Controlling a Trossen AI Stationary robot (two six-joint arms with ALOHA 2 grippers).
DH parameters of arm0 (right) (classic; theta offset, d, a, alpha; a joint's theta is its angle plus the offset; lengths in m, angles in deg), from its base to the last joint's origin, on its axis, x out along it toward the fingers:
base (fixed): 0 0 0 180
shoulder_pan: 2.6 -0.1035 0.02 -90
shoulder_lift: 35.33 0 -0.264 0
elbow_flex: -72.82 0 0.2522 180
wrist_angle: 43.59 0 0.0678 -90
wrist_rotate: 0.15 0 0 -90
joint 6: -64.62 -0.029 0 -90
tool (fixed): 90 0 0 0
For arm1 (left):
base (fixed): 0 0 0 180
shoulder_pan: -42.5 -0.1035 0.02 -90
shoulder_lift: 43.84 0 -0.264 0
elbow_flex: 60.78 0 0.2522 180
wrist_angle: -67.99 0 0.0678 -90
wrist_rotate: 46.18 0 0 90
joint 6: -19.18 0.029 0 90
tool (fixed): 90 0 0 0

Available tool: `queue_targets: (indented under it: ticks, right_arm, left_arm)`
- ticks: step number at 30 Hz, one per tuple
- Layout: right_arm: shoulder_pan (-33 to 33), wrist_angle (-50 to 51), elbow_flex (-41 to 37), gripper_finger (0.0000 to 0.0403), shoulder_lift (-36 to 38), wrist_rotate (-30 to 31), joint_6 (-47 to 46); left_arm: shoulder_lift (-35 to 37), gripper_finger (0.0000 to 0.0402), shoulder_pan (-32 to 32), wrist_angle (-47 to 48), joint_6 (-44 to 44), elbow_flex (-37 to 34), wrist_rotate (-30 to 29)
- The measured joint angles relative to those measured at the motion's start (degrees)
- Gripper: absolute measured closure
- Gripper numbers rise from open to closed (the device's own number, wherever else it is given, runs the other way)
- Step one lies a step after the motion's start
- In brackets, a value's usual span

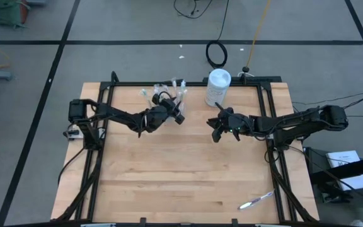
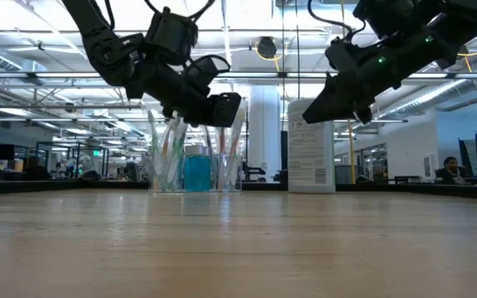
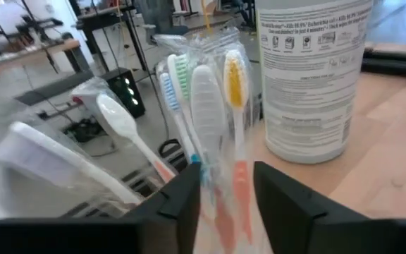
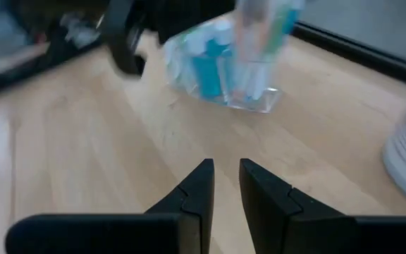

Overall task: Pick & Place toothbrushing station
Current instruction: Put the orange toothbrush into the transparent organizer, then put the purple toothbrush into the transparent organizer

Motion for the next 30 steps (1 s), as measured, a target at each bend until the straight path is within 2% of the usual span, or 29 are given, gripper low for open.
queue_targets:
  ticks: [5,10,13,17,19,21,24,28,30]
  right_arm:
    - [-0.9,-2.4,0.0,0.0351,0.0,-8.6,12.6]
    - [-5.2,-13.1,0.0,0.0381,0.0,-19.6,19.0]
    - [-8.9,-26.5,0.0,0.0397,-0.8,-25.0,23.3]
    - [-14.2,-43.9,0.0,0.0399,-4.0,-29.6,24.2]
    - [-16.3,-47.2,0.0,0.0393,-5.7,-30.1,25.0]
    - [-18.0,-46.3,0.0,0.0384,-7.1,-29.6,26.4]
    - [-18.9,-45.9,0.0,0.0366,-10.2,-26.1,28.1]
    - [-19.5,-46.0,1.7,0.0334,-14.5,-19.9,26.3]
    - [-20.1,-44.1,3.1,0.0317,-15.8,-18.9,25.8]
  left_arm:
    - [3.3,0.0222,3.1,0.7,7.3,-0.1,-4.6]
    - [8.6,0.02,7.0,3.7,10.0,-0.1,-6.3]
    - [12.6,0.0198,8.8,6.2,12.9,-0.1,-3.8]
    - [19.1,0.0204,9.6,11.7,13.8,0.0,5.8]
    - [22.4,0.0207,9.6,15.2,10.4,0.0,11.9]
    - [25.0,0.0211,9.4,18.5,7.0,0.0,17.6]
    - [27.9,0.0217,9.3,24.0,2.9,0.0,24.7]
    - [28.7,0.0228,10.3,30.8,-4.0,0.1,31.0]
    - [28.3,0.0234,10.9,33.7,-6.2,0.0,32.9]
